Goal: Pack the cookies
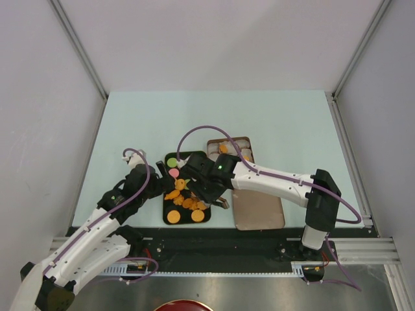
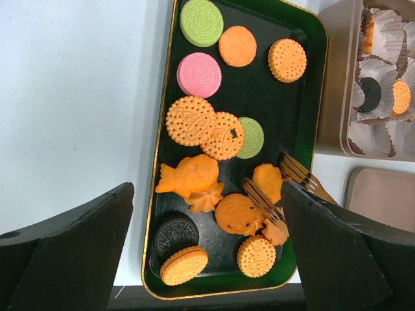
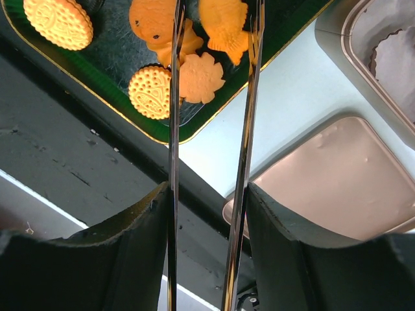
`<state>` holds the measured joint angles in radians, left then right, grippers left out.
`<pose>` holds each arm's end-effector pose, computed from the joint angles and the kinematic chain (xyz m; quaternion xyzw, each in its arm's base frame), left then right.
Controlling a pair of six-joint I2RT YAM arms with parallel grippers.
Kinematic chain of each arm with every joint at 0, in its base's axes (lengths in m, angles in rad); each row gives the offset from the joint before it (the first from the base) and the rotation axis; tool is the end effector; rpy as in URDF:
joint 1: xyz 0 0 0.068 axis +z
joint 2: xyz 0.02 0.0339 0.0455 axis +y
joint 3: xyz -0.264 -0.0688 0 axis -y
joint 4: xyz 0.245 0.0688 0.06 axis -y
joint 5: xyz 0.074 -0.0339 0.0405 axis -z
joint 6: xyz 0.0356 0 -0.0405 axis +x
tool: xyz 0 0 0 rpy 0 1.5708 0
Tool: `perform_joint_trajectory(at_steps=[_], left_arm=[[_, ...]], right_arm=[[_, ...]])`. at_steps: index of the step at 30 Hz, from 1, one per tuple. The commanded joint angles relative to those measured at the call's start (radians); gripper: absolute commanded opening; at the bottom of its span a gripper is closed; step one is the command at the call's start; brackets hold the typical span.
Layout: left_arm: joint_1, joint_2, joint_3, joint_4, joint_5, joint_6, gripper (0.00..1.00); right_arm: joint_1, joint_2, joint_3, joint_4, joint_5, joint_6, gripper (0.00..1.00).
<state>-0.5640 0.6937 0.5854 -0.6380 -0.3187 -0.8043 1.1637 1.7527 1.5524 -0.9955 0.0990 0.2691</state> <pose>0.1295 -0.0687 0.2423 -0.1715 0.8905 -0.1374 0.3985 0.1457 0.3291 0.2814 -0.4161 0.8887 0.0856 0.1723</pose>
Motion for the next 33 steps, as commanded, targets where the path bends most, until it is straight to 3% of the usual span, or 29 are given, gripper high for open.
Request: perform_joint_trajectory(at_steps=[1, 6, 12, 17, 28, 33], left_arm=[[0.007, 0.001, 0.019, 0.021, -0.003, -0.015, 1.0], [0.007, 0.003, 0.017, 0.023, -0.002, -0.013, 1.0], [0.007, 0.004, 0.019, 0.028, 0.001, -0.013, 1.0], [0.007, 0.0, 0.019, 0.026, 0.003, -0.013, 1.0], [0.007, 0.024, 0.034, 0.037, 0.001, -0.003, 1.0], [0.007, 0.066, 0.051, 0.058, 0.009, 0.007, 1.0]], right_arm=[[0.001, 0.008, -0.003, 0.021, 0.01, 0.005, 0.53], [0.002, -0.001, -0.005, 0.018, 0.005, 0.009, 0.51], [-0.004, -0.025, 0.008, -0.003, 0.021, 0.013, 0.4], [-0.032, -0.062, 0.069, -0.028, 0.059, 0.002, 0.38], [-0.188, -0.145, 0.221, -0.106, 0.094, -0.047, 0.38], [-0.35, -0.18, 0.219, -0.094, 0.099, -0.065, 0.37]])
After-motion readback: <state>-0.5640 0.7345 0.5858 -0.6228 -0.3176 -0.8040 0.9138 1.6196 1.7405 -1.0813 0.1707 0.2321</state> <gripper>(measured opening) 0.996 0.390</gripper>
